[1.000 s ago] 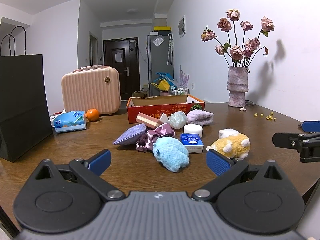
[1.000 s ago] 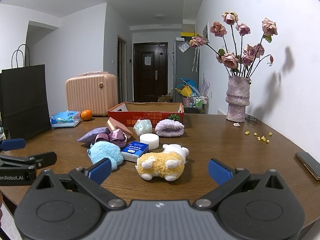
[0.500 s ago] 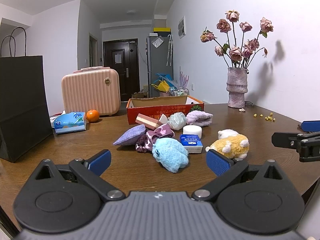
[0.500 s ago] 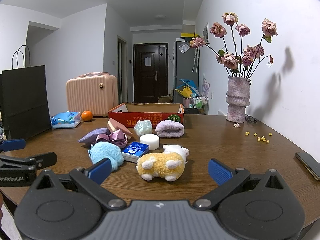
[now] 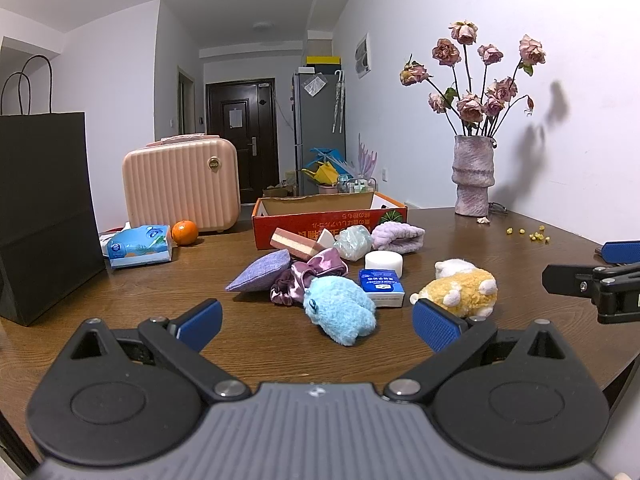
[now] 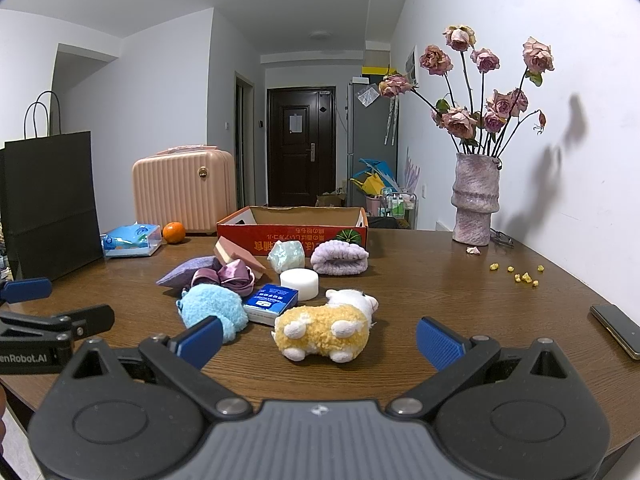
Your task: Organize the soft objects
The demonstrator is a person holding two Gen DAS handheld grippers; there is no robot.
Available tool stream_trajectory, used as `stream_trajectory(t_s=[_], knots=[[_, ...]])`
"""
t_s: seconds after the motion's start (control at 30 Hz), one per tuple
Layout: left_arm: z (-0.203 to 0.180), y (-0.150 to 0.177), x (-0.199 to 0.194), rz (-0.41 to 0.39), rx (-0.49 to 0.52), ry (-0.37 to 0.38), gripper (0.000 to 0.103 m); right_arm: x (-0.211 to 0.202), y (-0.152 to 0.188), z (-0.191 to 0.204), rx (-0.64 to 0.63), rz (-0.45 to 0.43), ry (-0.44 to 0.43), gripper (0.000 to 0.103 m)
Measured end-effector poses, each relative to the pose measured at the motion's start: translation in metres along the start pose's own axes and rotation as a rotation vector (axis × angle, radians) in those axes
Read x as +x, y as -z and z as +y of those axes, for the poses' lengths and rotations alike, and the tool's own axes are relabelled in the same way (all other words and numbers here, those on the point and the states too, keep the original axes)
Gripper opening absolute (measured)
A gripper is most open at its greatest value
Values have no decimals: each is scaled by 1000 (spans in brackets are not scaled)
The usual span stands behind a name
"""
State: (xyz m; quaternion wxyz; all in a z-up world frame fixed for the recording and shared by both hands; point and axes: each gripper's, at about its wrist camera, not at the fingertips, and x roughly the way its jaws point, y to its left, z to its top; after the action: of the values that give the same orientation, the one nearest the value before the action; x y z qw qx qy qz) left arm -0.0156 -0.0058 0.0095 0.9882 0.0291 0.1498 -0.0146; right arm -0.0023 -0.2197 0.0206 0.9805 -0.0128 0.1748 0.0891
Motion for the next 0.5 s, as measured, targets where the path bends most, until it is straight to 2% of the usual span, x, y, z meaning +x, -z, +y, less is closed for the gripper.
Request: stream_trajectory(t_s=[0.5], knots=[[0,0,0,1,0,0,103,-4,-9,0,1,4,0,103]])
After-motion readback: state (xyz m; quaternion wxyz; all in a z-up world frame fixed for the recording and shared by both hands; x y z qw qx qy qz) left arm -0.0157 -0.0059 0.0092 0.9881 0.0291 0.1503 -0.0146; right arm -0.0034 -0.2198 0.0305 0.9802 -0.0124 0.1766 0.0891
